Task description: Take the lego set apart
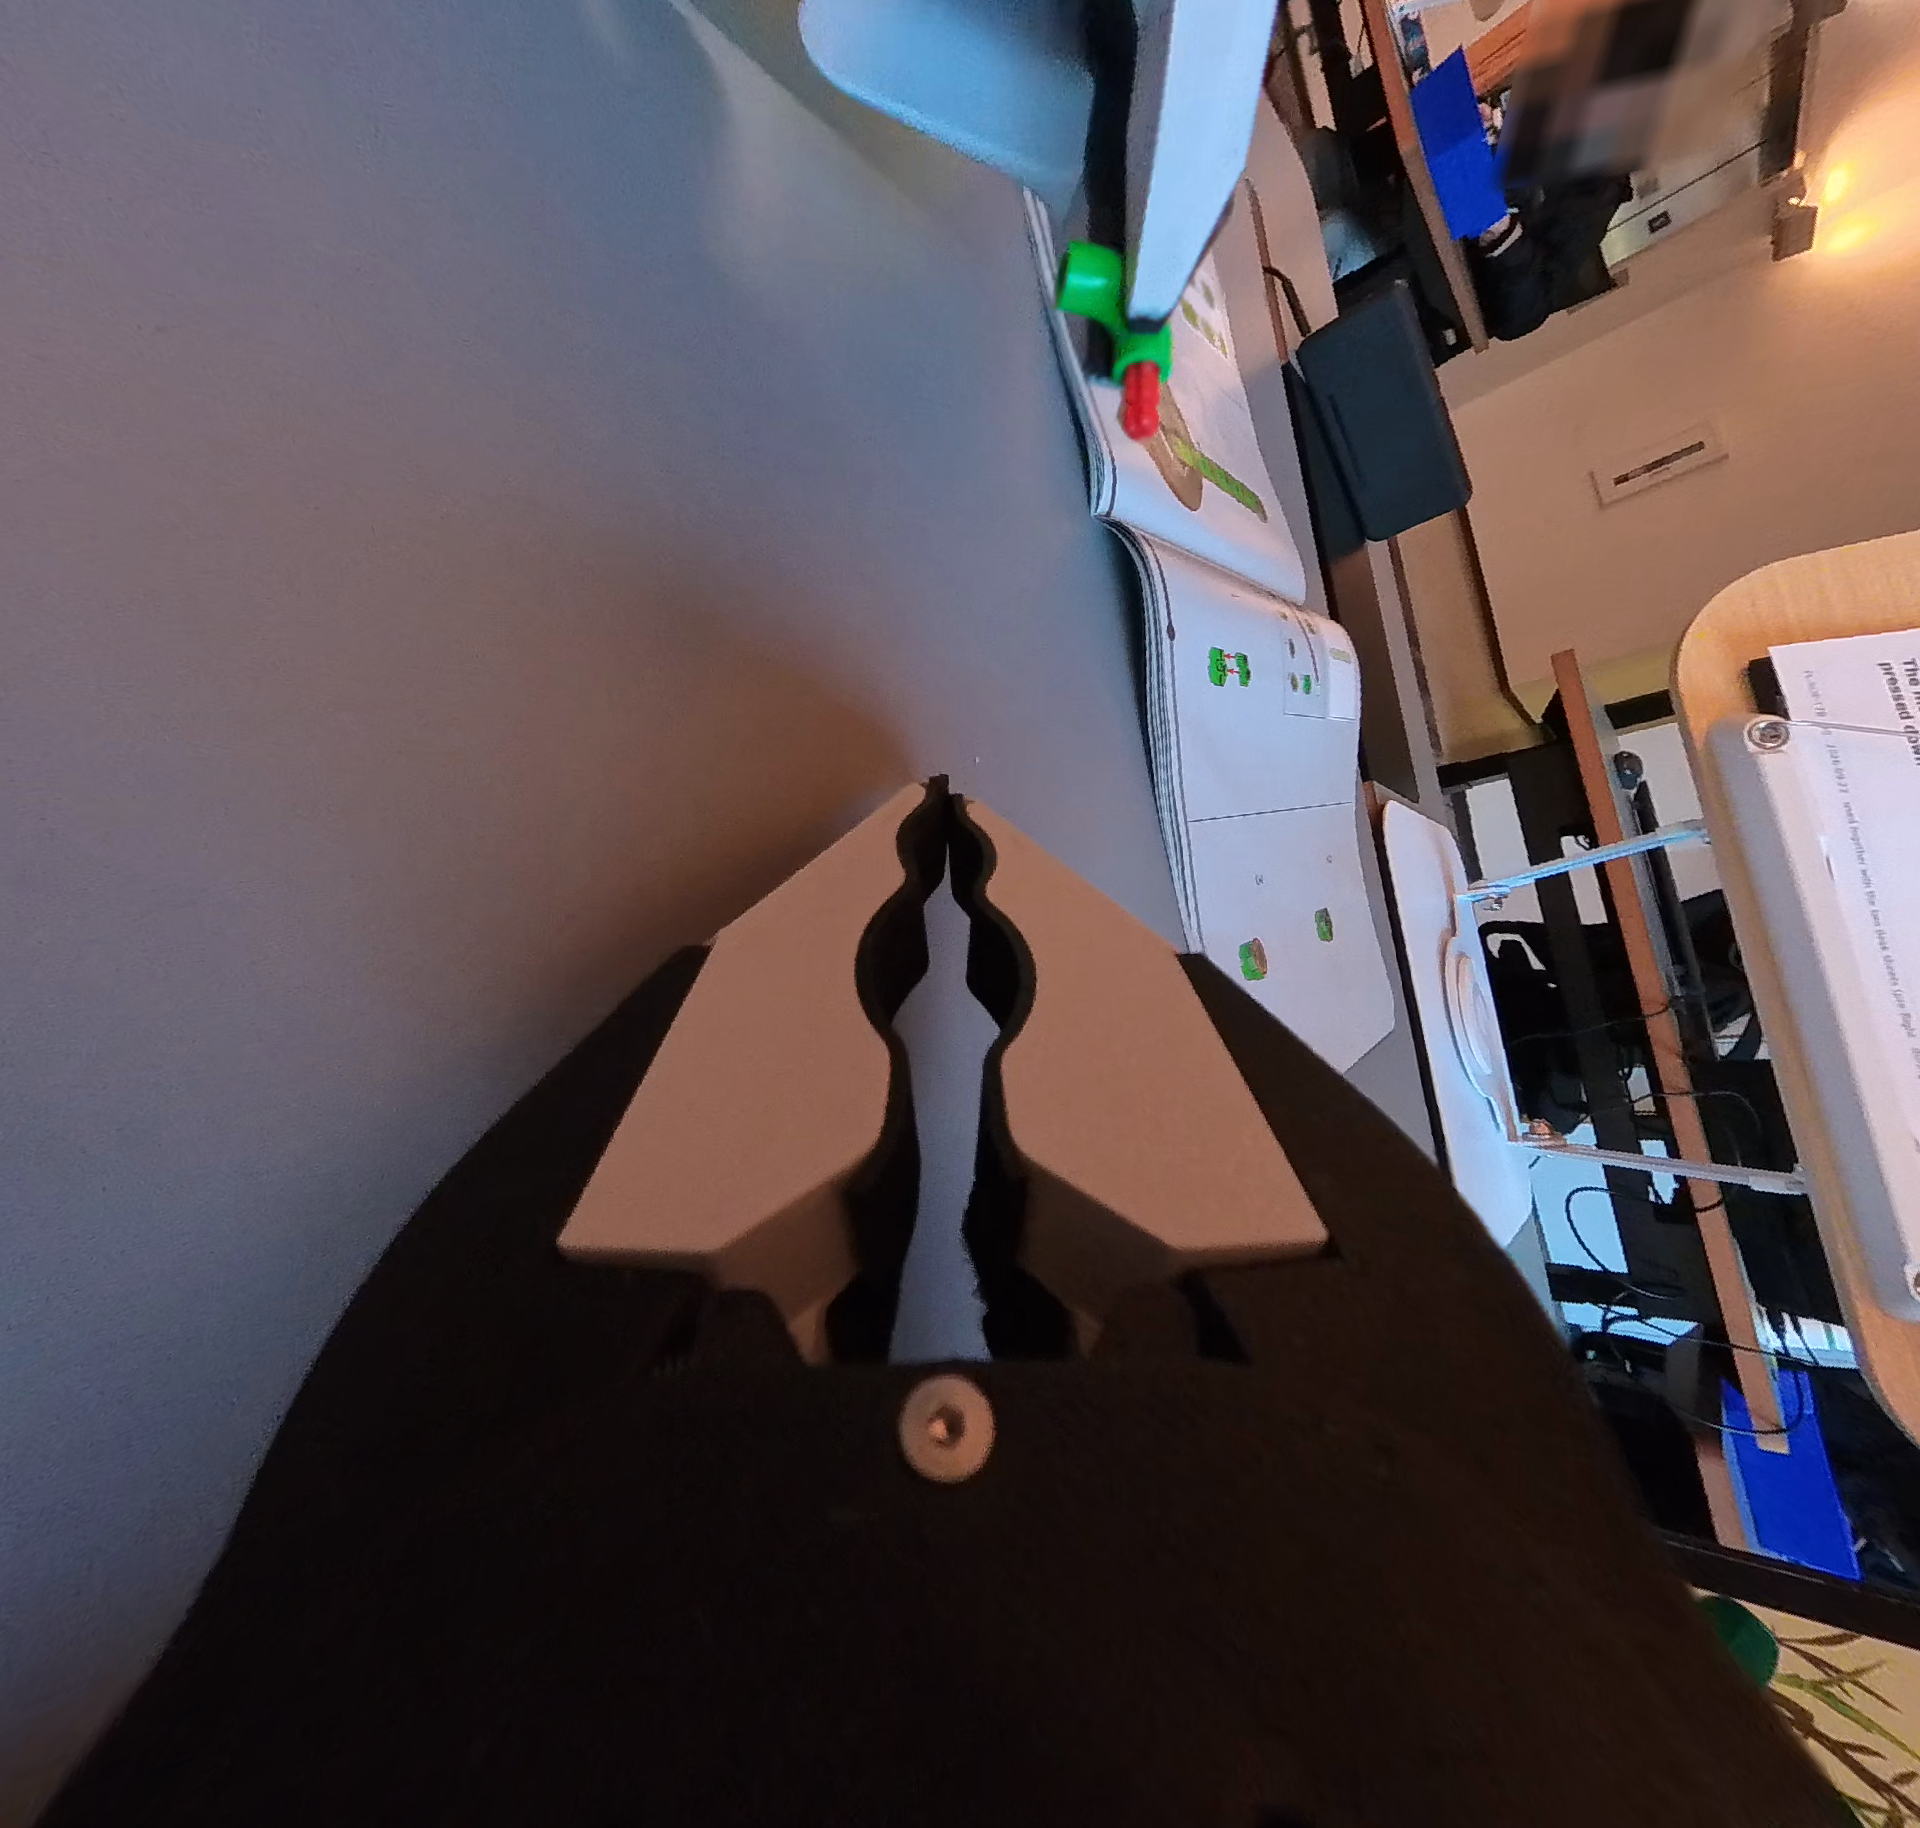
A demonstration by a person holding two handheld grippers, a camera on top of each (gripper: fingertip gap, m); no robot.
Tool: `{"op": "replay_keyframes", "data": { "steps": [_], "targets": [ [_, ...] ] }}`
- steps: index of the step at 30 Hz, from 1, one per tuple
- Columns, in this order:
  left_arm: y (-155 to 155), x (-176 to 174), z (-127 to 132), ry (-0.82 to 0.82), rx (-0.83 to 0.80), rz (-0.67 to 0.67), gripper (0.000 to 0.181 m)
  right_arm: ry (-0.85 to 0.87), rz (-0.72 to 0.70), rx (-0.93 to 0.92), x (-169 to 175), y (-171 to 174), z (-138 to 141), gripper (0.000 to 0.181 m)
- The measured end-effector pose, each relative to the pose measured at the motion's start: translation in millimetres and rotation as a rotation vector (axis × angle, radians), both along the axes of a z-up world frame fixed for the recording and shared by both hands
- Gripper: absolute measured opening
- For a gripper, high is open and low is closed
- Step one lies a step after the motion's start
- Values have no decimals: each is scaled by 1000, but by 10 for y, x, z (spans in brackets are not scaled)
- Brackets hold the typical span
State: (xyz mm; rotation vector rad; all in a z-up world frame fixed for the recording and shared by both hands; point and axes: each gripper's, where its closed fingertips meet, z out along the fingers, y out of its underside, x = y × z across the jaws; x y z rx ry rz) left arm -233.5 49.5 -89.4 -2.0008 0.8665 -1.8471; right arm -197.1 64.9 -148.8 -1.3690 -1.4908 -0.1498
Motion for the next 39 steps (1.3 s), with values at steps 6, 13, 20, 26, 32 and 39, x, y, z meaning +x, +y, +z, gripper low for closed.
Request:
{"op": "replay_keyframes", "data": {
  "steps": [6,13,20,26,32,39],
  "targets": [
    [-59,-2,-110,20,-50,-63,6,11,6,3,-1,11,15,0],
    [-84,21,-377,158,-34,-79,6,45,11,-5,1,18,61,0],
    [-64,20,-573,318,114,-95,6,342,-167,17,551,317,1010,3],
    [-163,95,-567,328,177,-162,12,49,-368,-262,1208,1055,782,28],
    [-47,58,-498,326,269,-122,49,-369,-582,-454,1588,1633,209,27],
    [83,-18,-554,404,459,-96,49,-420,-693,-596,1655,1961,-27,33]
  ]
}}
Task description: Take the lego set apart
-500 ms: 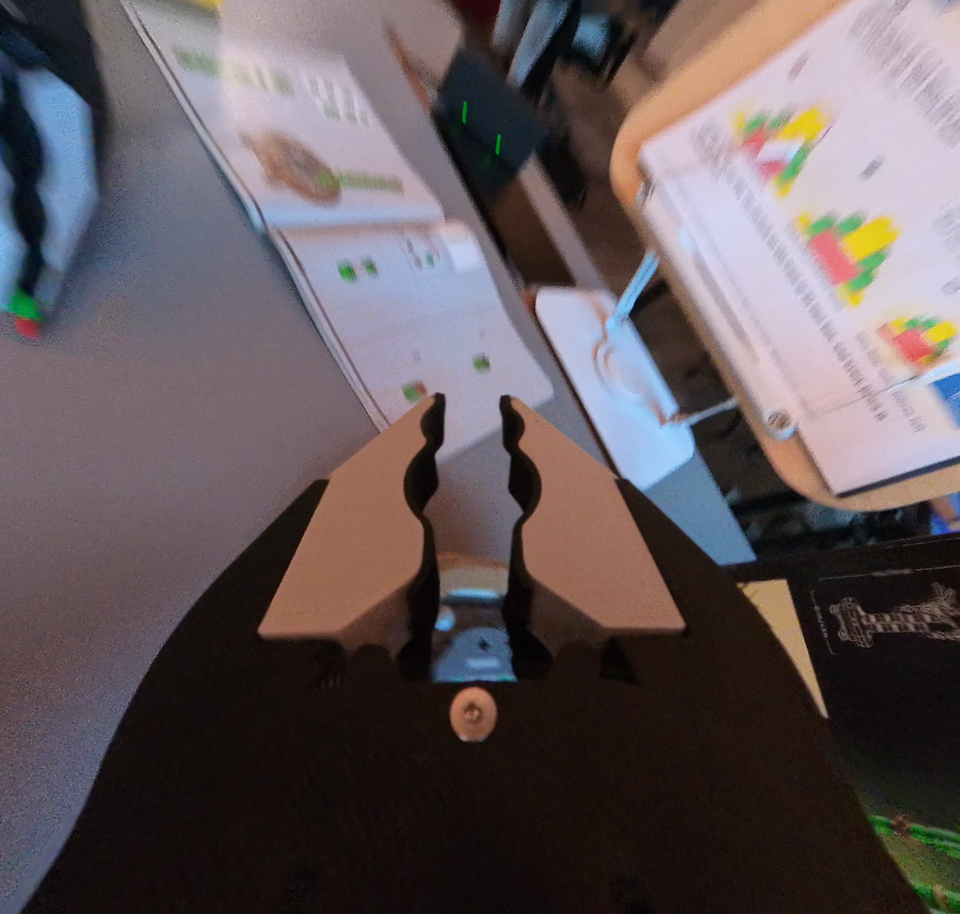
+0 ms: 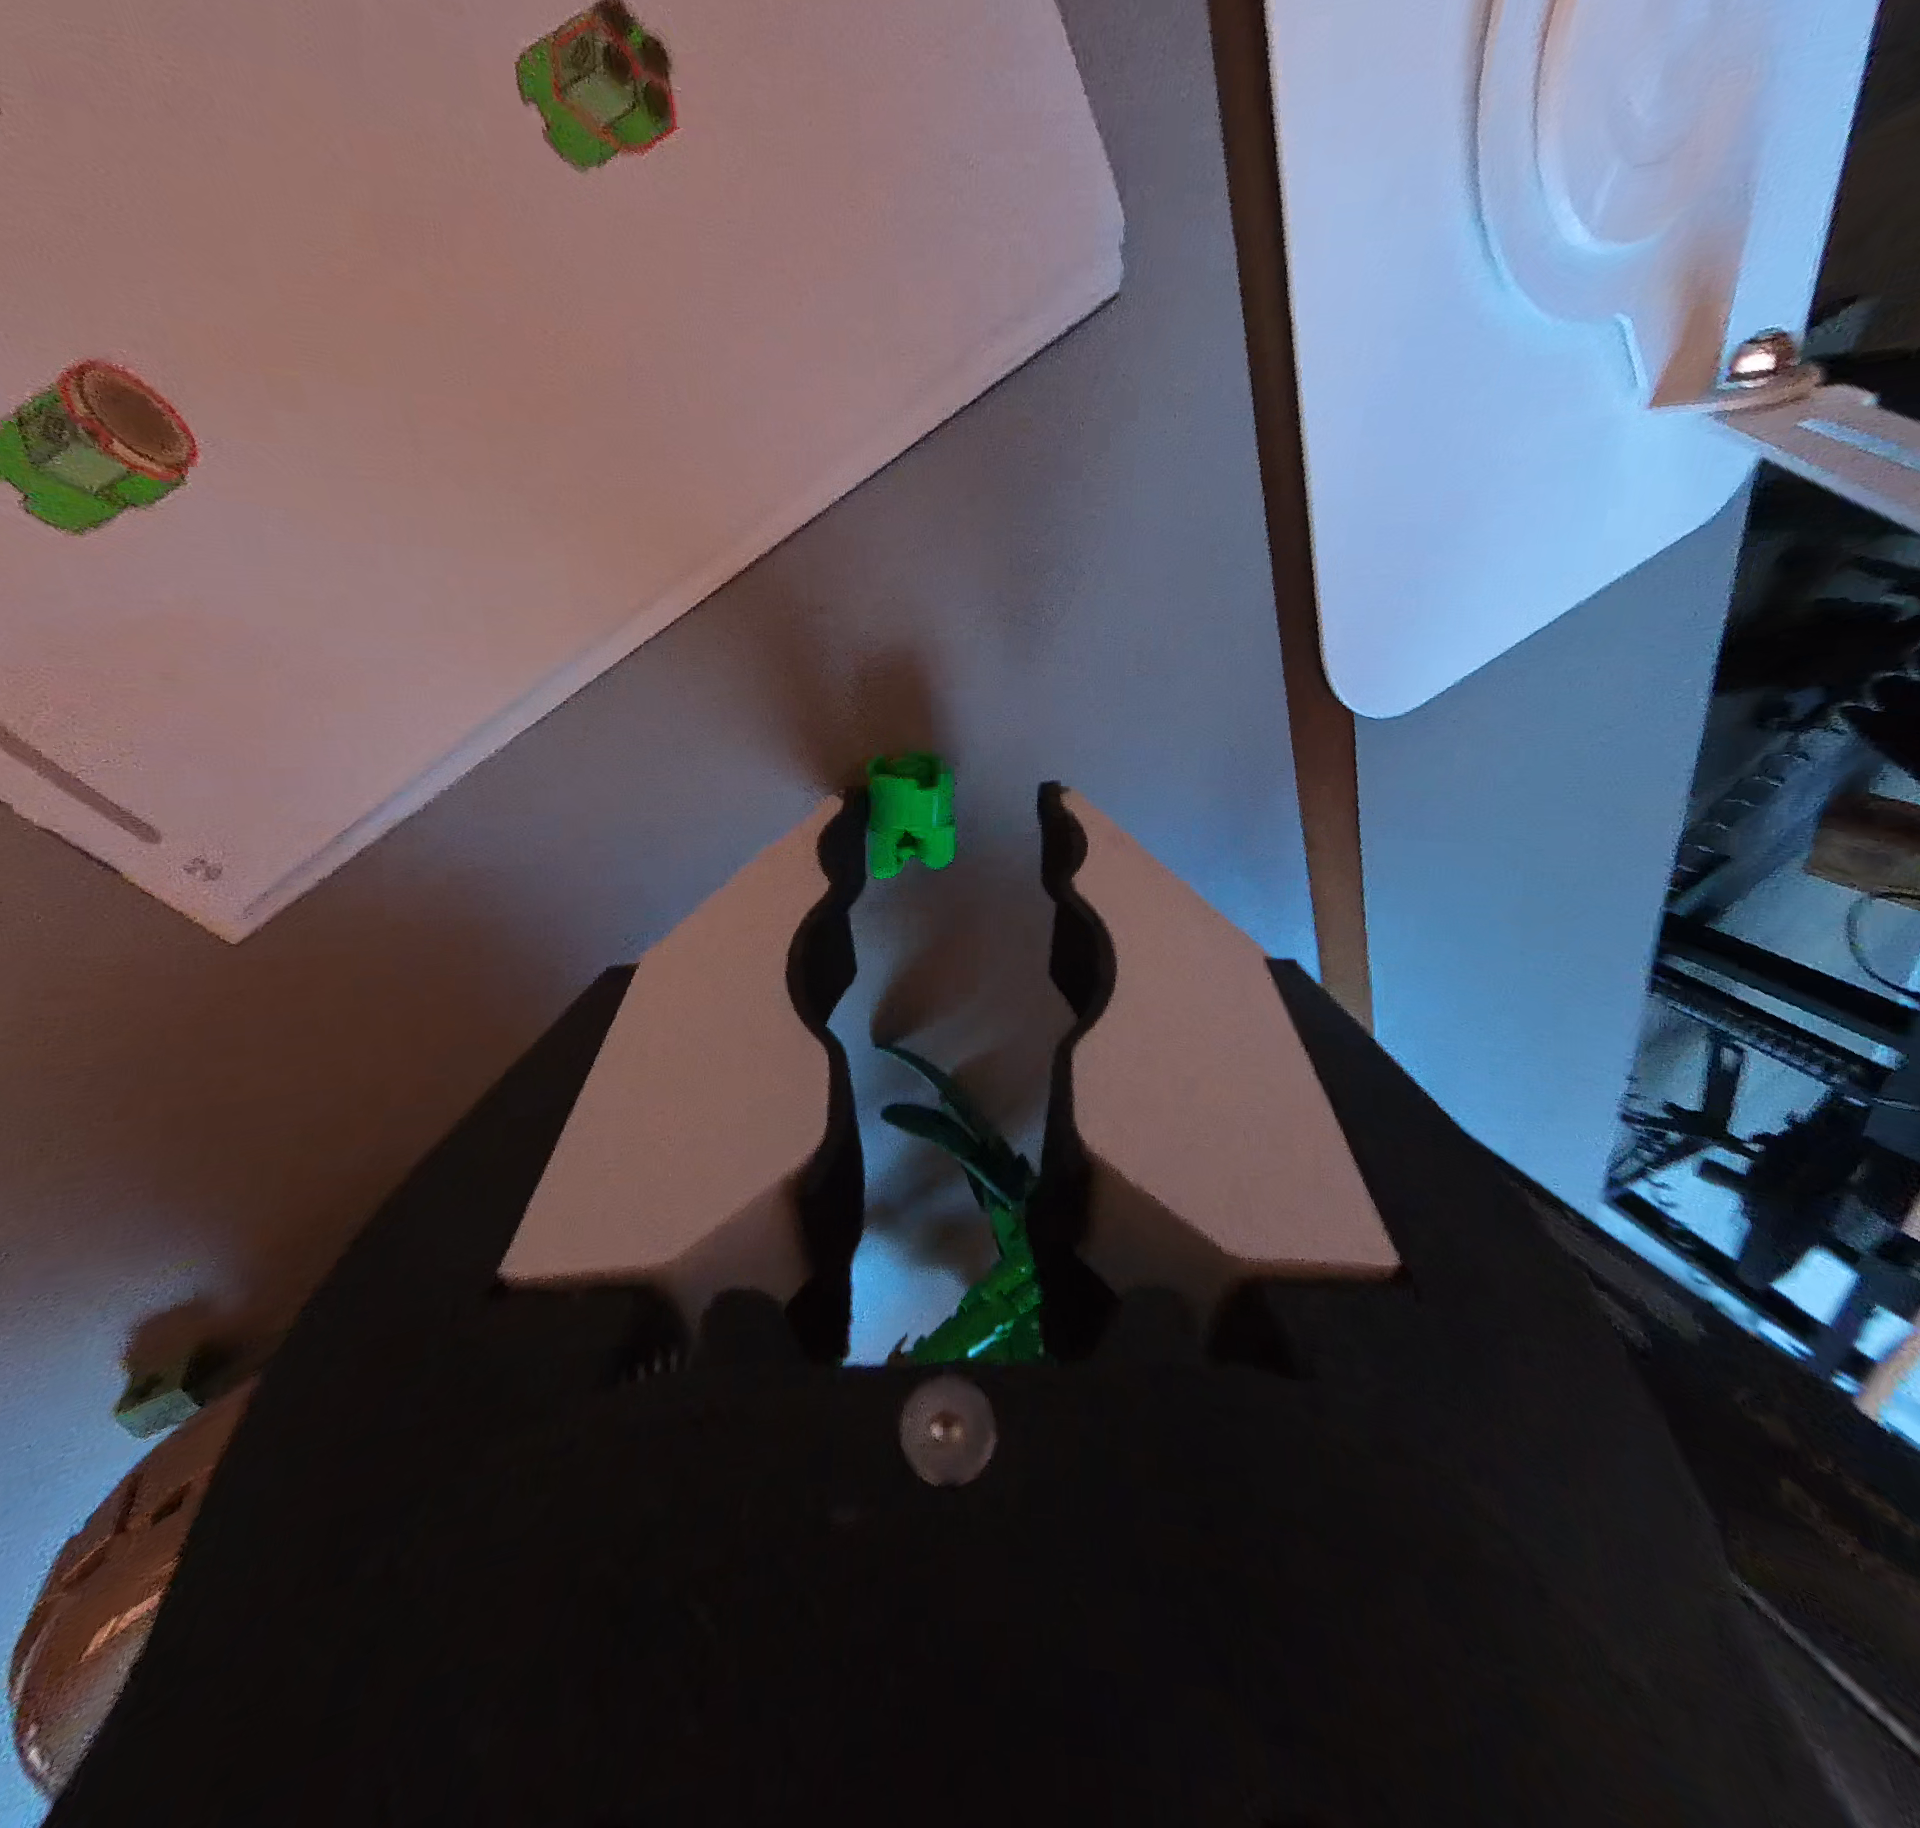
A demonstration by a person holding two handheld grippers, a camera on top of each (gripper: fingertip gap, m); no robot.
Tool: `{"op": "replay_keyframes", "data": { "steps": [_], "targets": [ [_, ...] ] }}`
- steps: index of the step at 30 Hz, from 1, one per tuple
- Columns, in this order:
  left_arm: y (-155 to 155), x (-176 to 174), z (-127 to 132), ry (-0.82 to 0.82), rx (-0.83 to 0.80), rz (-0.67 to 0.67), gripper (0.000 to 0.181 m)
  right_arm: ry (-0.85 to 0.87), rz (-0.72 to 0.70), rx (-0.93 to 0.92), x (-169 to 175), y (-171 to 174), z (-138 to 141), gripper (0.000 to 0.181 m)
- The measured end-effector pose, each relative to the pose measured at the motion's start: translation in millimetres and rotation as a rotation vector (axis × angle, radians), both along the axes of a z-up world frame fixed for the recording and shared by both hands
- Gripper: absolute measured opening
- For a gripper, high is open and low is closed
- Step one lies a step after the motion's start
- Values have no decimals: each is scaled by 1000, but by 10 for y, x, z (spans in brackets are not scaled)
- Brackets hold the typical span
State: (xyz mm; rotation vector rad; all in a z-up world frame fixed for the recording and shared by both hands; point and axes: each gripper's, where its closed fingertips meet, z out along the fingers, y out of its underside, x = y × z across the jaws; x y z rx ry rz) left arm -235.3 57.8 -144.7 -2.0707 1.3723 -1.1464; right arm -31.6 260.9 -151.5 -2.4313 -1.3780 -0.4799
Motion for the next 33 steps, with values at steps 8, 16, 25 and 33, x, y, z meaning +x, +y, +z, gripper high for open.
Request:
{"op": "replay_keyframes", "data": {
  "steps": [8,16,25,33],
  "targets": [
    [63,-59,11,-1,43,6,48,185,15,-225,-358,-517,-17,15],
    [103,-42,153,-64,32,37,46,261,270,-177,-960,-2175,46,14],
    [119,-75,117,-52,46,58,45,142,434,-145,-663,-2095,268,34],
    [150,-108,140,-70,34,73,45,-467,517,-274,-177,-1828,-19,26]
  ]
}}
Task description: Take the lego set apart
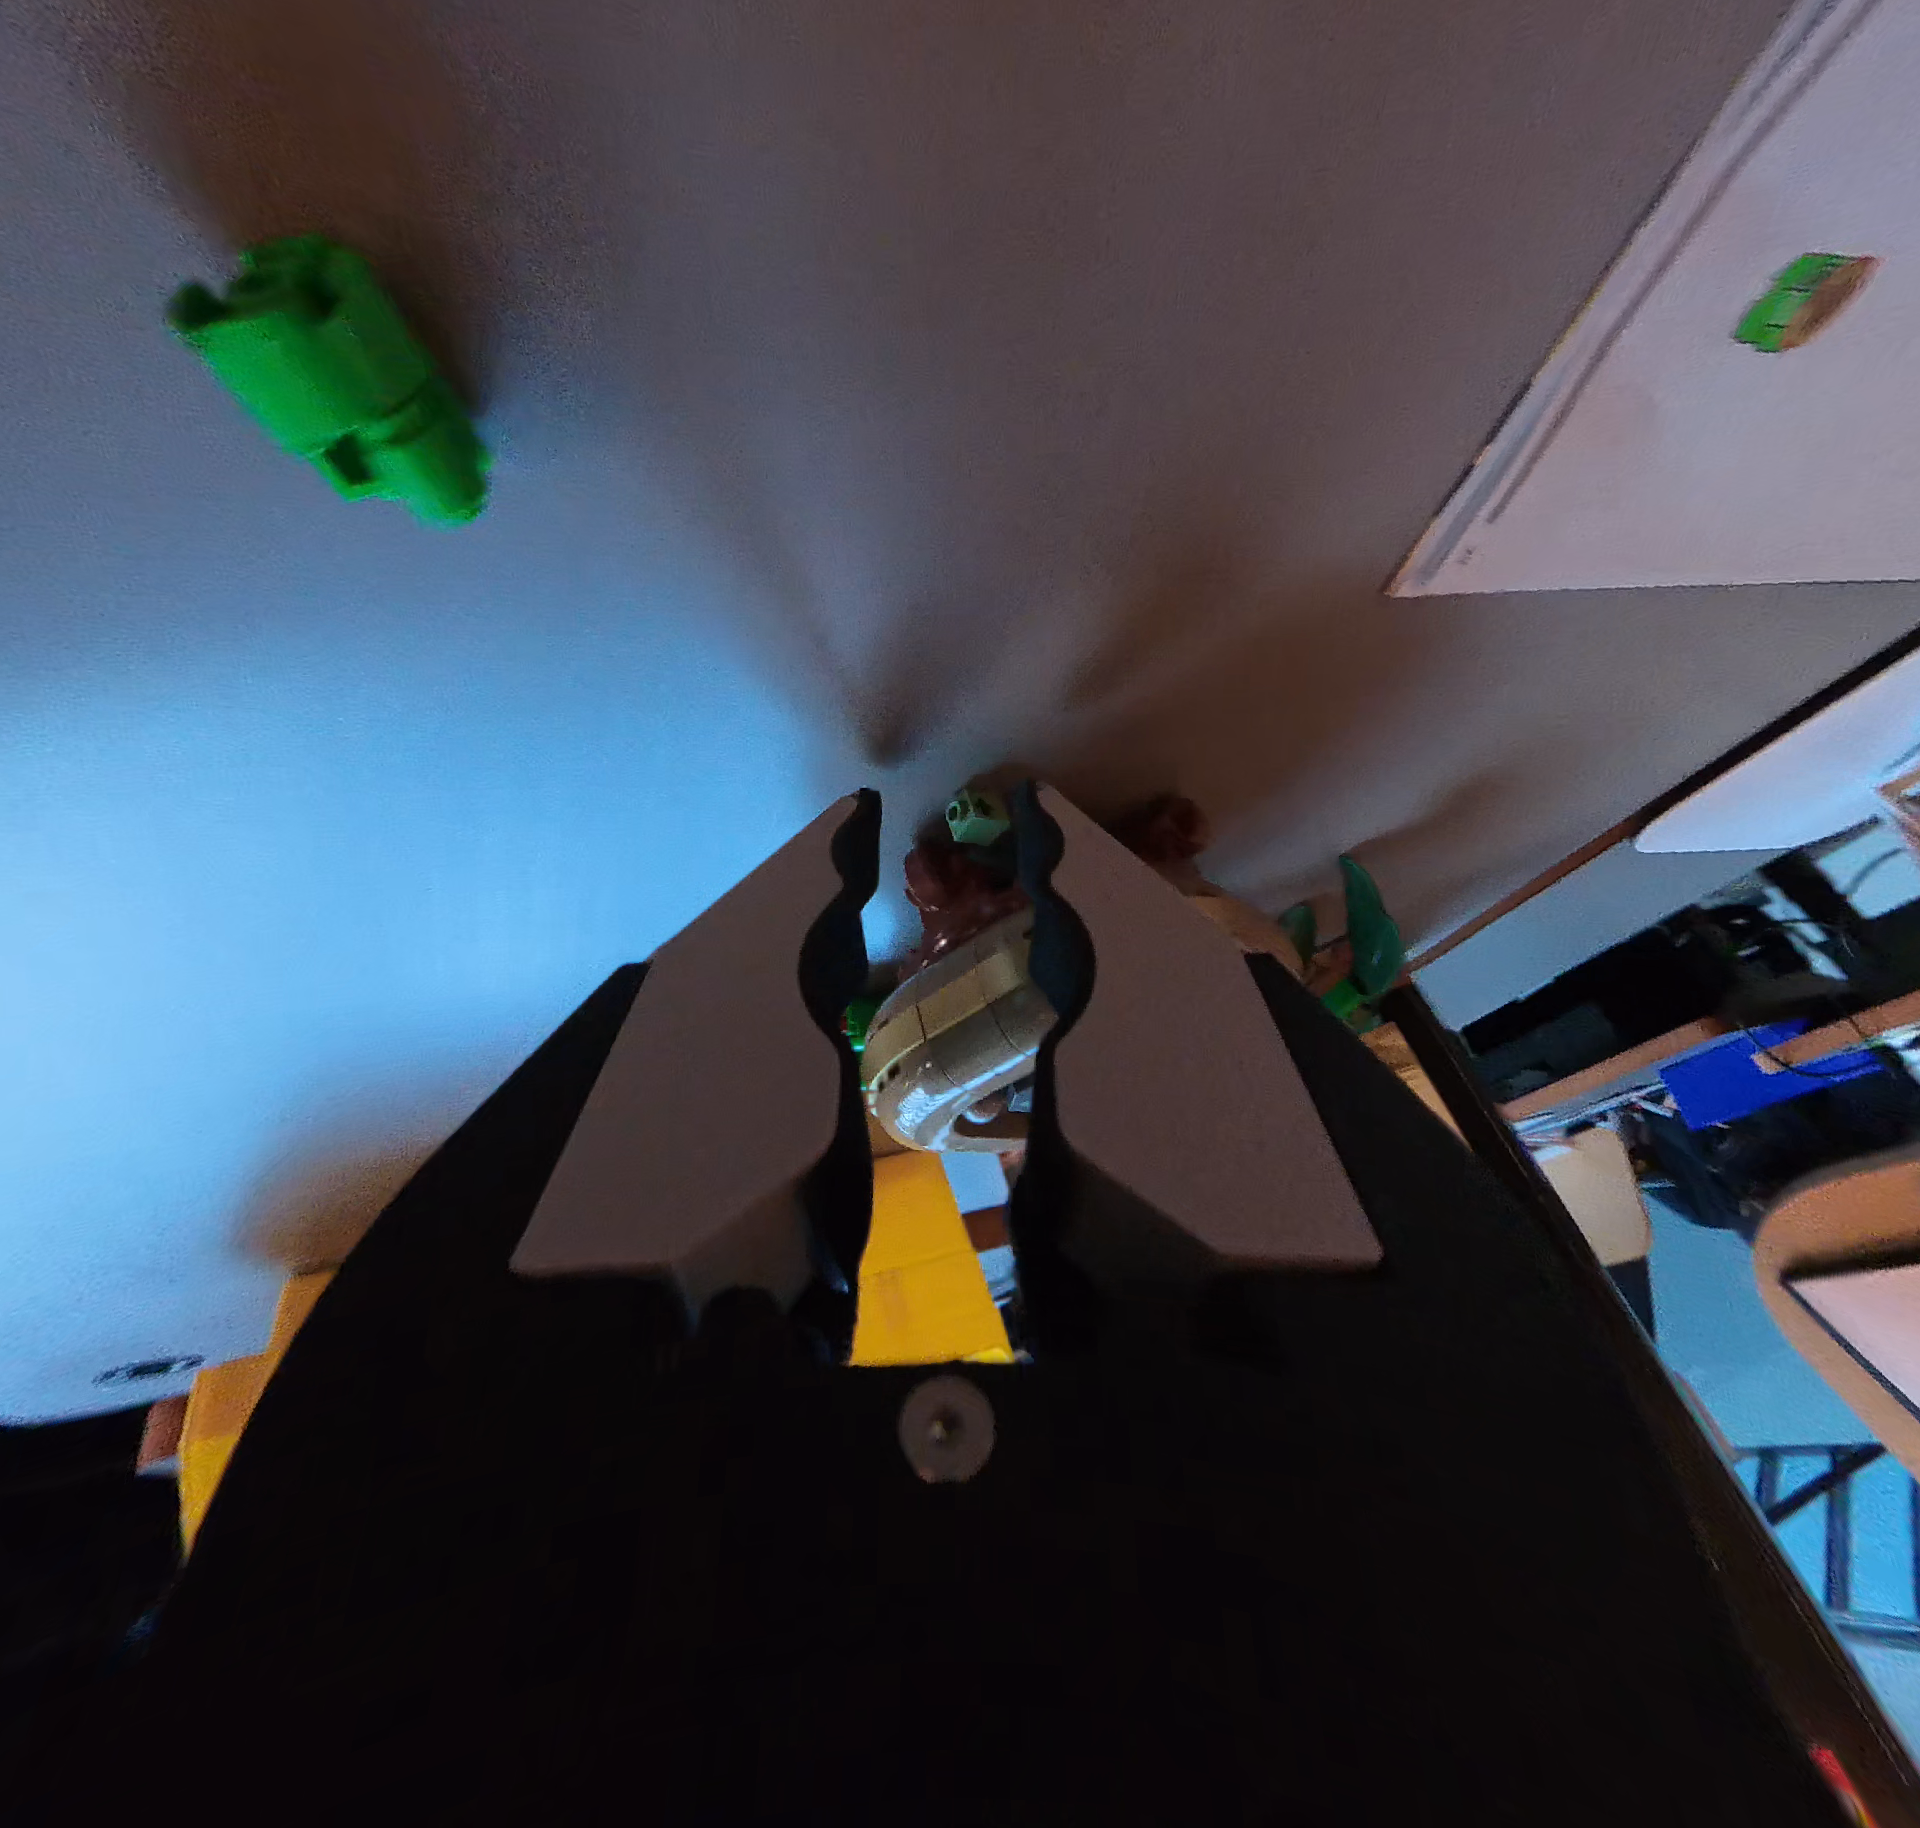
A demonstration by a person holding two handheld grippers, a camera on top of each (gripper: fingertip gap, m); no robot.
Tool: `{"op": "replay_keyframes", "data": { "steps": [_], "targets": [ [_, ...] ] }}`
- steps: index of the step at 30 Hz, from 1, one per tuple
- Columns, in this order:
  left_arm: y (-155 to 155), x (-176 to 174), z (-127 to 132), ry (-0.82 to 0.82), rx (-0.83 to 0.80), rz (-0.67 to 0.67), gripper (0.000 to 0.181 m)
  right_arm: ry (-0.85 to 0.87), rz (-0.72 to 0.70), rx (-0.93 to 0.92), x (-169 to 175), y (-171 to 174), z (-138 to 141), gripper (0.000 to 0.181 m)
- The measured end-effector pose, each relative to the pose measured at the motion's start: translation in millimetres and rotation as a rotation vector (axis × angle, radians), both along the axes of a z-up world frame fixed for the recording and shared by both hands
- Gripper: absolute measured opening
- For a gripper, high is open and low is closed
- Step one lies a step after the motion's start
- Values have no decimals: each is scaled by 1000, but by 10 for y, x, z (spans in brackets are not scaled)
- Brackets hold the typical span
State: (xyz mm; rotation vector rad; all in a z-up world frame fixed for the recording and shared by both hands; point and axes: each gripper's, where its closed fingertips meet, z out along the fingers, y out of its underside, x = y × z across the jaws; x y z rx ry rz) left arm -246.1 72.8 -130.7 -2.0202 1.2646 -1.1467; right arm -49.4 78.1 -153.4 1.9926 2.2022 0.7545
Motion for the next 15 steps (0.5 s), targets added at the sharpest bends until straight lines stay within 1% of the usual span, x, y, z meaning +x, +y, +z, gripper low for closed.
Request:
{"op": "replay_keyframes", "data": {
  "steps": [1,4,6,8,9,10,11,12,14,15],
  "targets": [
    [-6,4,3,-1,2,-4,45,-20,-18,-20,8,-5,-22,26],
    [-17,11,1,7,15,-13,45,-119,-7,-24,95,80,-22,26],
    [-25,13,1,10,19,-17,45,-148,-14,-45,132,95,-48,25],
    [-22,11,4,10,22,-15,45,-178,-42,-54,182,108,-52,22],
    [-21,7,6,11,21,-15,45,-183,-56,-55,191,115,-52,13],
    [-18,2,10,10,20,-14,45,-177,-74,-62,188,107,-54,11],
    [-10,-5,18,8,22,-10,45,-150,-90,-71,158,90,-56,11],
    [5,-16,24,6,24,-3,45,-76,-101,-73,71,72,-56,11],
    [30,-32,63,-13,25,8,45,150,-97,-42,-212,52,10,12],
    [33,-29,114,-41,24,9,46,299,-64,0,-409,57,97,12]
  ]
}}
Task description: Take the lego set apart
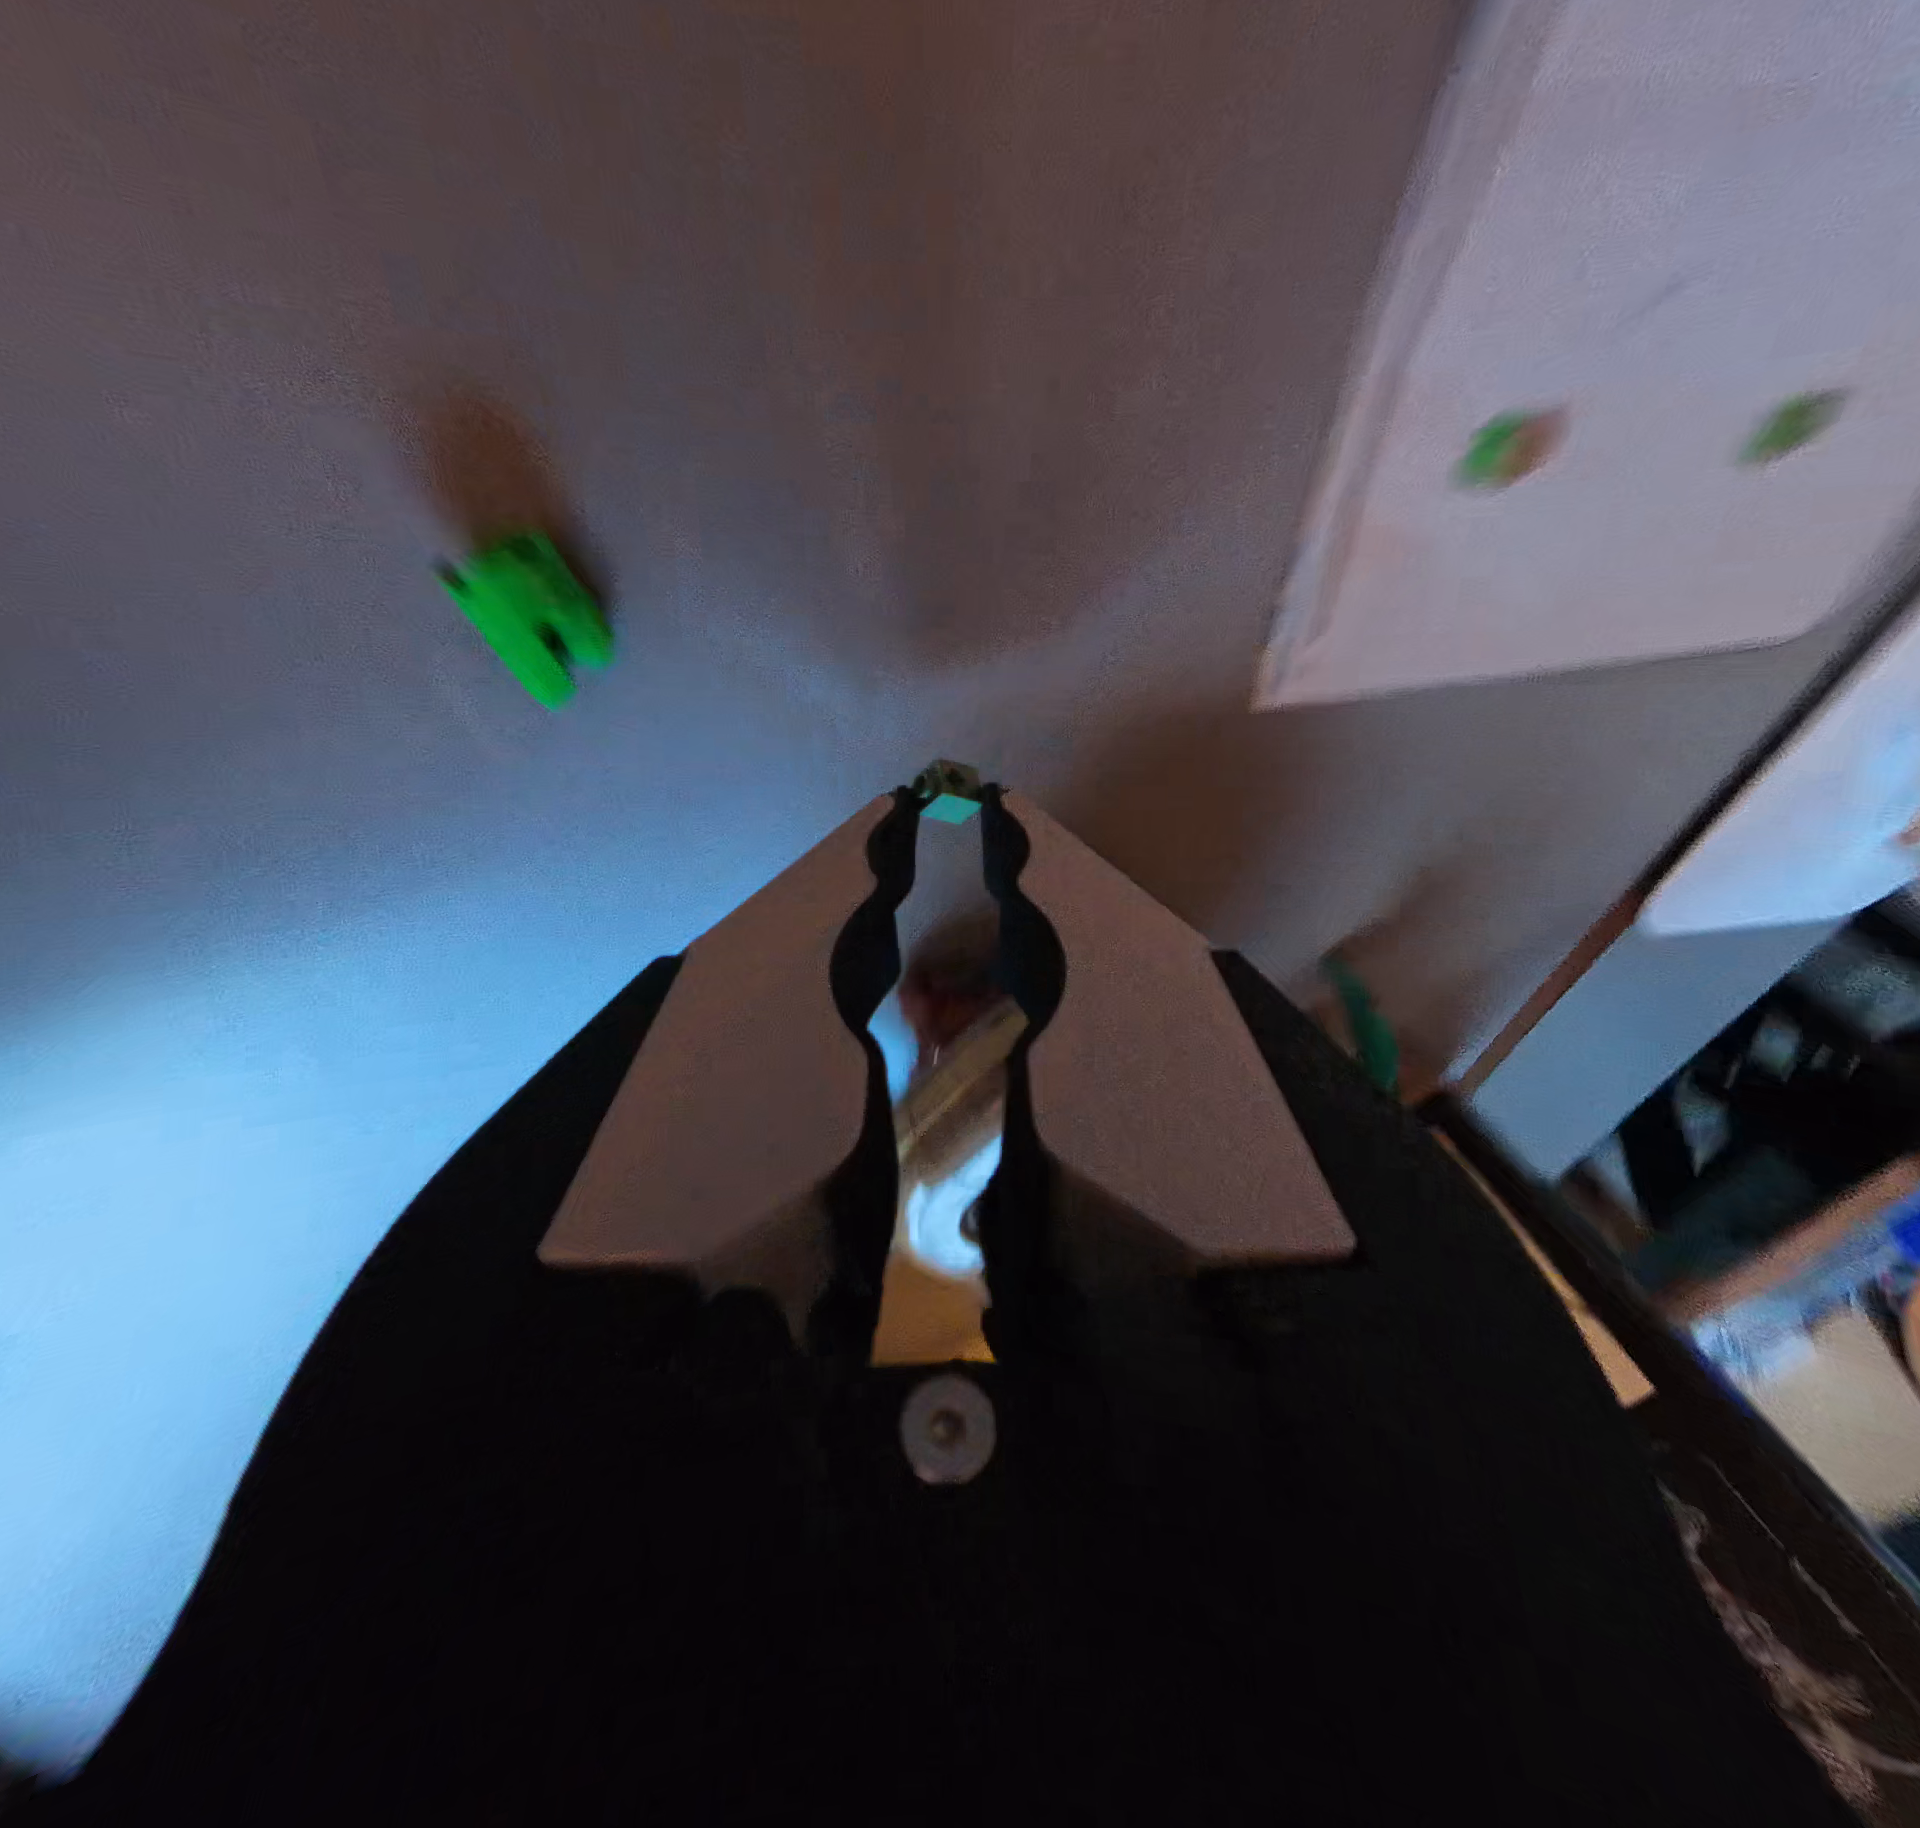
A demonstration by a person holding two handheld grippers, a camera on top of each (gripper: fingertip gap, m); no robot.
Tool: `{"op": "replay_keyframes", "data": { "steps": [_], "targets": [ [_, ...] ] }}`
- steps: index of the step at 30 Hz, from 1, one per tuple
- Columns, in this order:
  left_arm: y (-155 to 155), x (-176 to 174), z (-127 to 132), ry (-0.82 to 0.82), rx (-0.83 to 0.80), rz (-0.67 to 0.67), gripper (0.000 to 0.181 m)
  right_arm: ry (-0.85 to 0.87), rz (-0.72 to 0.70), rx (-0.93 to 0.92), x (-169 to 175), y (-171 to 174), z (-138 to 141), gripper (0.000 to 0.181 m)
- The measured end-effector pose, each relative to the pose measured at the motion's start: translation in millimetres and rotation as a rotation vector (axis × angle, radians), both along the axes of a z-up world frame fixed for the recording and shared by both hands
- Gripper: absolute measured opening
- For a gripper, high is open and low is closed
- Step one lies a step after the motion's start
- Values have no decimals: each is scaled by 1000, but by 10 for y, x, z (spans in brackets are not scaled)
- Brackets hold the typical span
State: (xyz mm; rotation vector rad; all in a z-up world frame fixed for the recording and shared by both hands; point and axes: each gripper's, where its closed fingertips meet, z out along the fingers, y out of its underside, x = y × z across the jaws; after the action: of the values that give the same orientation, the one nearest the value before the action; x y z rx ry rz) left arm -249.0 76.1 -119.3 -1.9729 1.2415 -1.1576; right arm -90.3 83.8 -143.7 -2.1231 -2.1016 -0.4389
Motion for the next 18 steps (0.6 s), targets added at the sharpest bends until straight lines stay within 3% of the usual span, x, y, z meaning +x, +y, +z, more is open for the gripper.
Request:
{"op": "replay_keyframes", "data": {
  "steps": [4,7,13,16,18],
  "targets": [
    [-150,76,419,-236,-47,-70,50,685,205,357,-871,-185,800,11],
    [-330,76,771,-432,-100,-158,49,957,372,635,-1147,-535,1381,11],
    [-713,83,1257,-668,-180,-283,38,1131,461,771,-1338,-903,1699,11],
    [-730,152,1255,-672,-212,-255,36,1156,481,844,-1327,-891,1705,10],
    [-693,196,1142,-624,-274,-233,21,1091,492,891,-1298,-831,1619,11]
  ]
}}
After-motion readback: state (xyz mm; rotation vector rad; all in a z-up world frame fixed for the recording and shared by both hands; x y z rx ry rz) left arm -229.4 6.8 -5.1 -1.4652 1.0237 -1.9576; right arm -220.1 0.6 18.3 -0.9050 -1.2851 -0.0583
